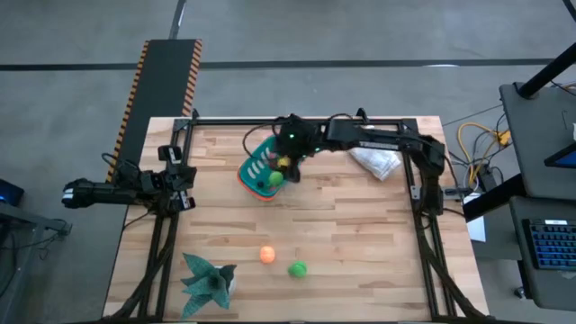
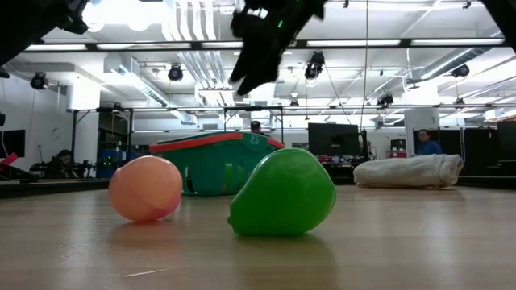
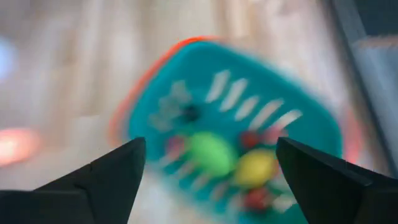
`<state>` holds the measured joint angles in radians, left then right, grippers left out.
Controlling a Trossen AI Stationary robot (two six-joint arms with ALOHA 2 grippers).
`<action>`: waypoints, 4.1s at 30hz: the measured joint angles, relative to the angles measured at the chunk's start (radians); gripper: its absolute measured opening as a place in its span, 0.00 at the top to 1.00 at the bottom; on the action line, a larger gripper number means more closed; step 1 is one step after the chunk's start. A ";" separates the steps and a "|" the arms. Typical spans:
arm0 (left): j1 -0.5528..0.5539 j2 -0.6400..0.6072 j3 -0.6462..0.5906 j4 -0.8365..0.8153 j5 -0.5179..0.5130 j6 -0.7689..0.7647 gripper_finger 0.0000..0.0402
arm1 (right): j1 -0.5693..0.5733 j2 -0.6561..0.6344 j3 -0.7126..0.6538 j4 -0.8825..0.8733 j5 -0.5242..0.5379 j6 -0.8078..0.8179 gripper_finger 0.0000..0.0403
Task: Pick and placing Produce into tupperware
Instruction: Put the green avocado into the blue bin, then put the big light orange peach into the blue bin
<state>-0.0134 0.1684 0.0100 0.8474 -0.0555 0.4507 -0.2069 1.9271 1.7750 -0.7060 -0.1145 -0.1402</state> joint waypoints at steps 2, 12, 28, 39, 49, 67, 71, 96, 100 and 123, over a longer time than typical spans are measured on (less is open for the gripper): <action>0.000 0.000 0.000 0.000 0.000 0.000 1.00 | 0.037 -0.034 0.008 -0.095 -0.090 0.065 0.15; 0.000 0.000 0.000 -0.011 0.002 0.000 1.00 | 0.541 -0.029 -0.021 -0.212 0.164 0.249 0.19; 0.000 0.003 0.000 -0.053 0.099 -0.025 1.00 | 0.648 0.246 0.008 -0.085 0.159 0.576 0.09; 0.000 0.000 0.000 -0.050 0.106 -0.026 1.00 | 0.662 0.332 0.001 -0.068 0.109 0.594 0.10; 0.000 -0.001 0.000 -0.047 0.105 -0.027 1.00 | 0.657 0.316 0.001 -0.079 0.116 0.574 0.41; 0.000 -0.001 0.000 -0.050 0.105 -0.027 1.00 | 0.428 0.072 0.002 -0.089 0.438 0.151 0.66; 0.000 -0.001 0.000 -0.049 0.105 -0.027 1.00 | 0.286 0.065 0.002 0.044 0.400 0.007 0.66; 0.000 0.000 0.000 -0.060 0.105 -0.027 1.00 | 0.241 0.023 0.064 -0.224 0.020 0.358 0.14; 0.000 0.001 0.000 -0.080 0.105 -0.028 1.00 | 0.480 0.001 0.050 -0.192 0.188 0.442 0.17; 0.000 0.000 -0.001 -0.080 0.142 -0.055 1.00 | 0.652 0.378 0.100 0.216 0.476 0.412 0.09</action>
<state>-0.0135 0.1688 0.0093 0.7677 0.0861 0.3961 0.4452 2.3046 1.8746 -0.4904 0.3613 0.2722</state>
